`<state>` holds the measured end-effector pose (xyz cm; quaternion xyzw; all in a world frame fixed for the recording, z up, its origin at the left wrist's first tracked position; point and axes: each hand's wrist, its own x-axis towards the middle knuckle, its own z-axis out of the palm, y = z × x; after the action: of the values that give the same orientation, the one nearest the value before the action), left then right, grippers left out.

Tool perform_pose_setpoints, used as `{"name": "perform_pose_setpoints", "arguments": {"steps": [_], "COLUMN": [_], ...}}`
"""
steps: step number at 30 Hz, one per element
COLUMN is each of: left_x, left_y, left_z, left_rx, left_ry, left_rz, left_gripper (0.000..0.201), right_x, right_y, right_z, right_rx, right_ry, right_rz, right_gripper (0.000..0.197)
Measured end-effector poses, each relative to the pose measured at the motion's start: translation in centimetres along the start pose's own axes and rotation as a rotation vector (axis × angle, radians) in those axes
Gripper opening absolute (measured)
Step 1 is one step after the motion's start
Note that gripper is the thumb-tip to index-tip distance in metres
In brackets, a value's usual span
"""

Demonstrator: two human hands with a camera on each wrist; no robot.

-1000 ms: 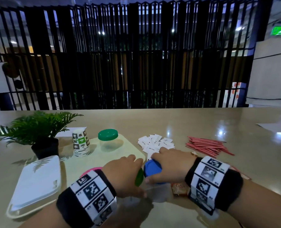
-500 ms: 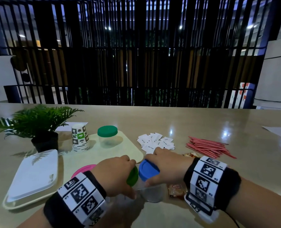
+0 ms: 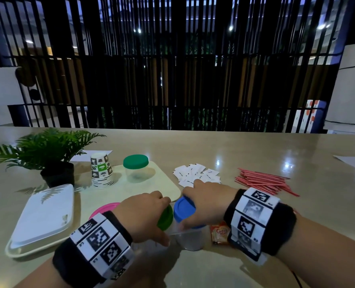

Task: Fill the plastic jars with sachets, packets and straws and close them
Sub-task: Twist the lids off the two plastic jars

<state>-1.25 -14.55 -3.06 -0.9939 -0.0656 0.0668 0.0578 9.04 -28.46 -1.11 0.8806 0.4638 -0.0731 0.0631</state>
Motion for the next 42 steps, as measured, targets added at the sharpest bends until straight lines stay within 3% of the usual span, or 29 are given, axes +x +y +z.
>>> {"name": "perform_pose_setpoints", "arguments": {"steps": [2, 5, 11, 14, 18, 21, 25, 28, 32, 34, 37, 42], "left_x": [0.0, -0.1, 0.0, -0.1, -0.2, -0.2, -0.2, -0.2, -0.1, -0.1, -0.2, -0.2], "left_y": [0.0, 0.0, -0.1, -0.1, -0.1, 0.0, 0.0, 0.1, 0.0, 0.0, 0.0, 0.1], "left_z": [0.0, 0.0, 0.3, 0.3, 0.2, 0.2, 0.2, 0.0, 0.0, 0.0, 0.0, 0.0], "left_rx": [-0.011, -0.018, -0.003, -0.012, -0.002, 0.015, 0.026, 0.013, 0.023, 0.022, 0.019, 0.016], "left_ry": [0.004, 0.014, 0.027, 0.025, 0.025, 0.024, 0.013, 0.005, 0.012, 0.012, 0.02, 0.026], "left_rz": [0.002, 0.007, 0.018, 0.015, 0.014, 0.015, 0.009, 0.01, 0.015, 0.014, 0.018, 0.018], "left_gripper": [0.086, 0.085, 0.086, 0.086, 0.086, 0.086, 0.086, 0.085, 0.085, 0.086, 0.087, 0.087], "right_x": [-0.1, -0.3, 0.4, 0.2, -0.3, 0.2, 0.5, 0.2, 0.4, 0.5, 0.3, -0.3], "right_y": [0.3, 0.9, 0.4, 0.4, 0.8, 0.4, 0.3, 0.6, 0.1, 0.0, 0.2, 1.1], "right_z": [-0.4, -0.8, -0.1, -0.3, -1.4, -0.5, -0.2, -1.1, -0.5, -0.1, -0.2, -0.4], "right_rx": [0.074, 0.161, 0.04, 0.107, 0.216, 0.078, 0.133, 0.195, 0.04, 0.006, 0.094, 0.261], "right_ry": [-0.041, -0.096, -0.057, -0.065, -0.097, -0.052, -0.056, -0.103, -0.056, -0.013, -0.005, 0.026], "right_rz": [-0.064, -0.142, 0.028, -0.038, -0.143, -0.025, -0.033, -0.102, 0.009, 0.027, -0.013, -0.056], "right_gripper": [0.073, 0.093, 0.089, 0.074, 0.092, 0.096, 0.085, 0.093, 0.095, 0.081, 0.067, 0.073]}}
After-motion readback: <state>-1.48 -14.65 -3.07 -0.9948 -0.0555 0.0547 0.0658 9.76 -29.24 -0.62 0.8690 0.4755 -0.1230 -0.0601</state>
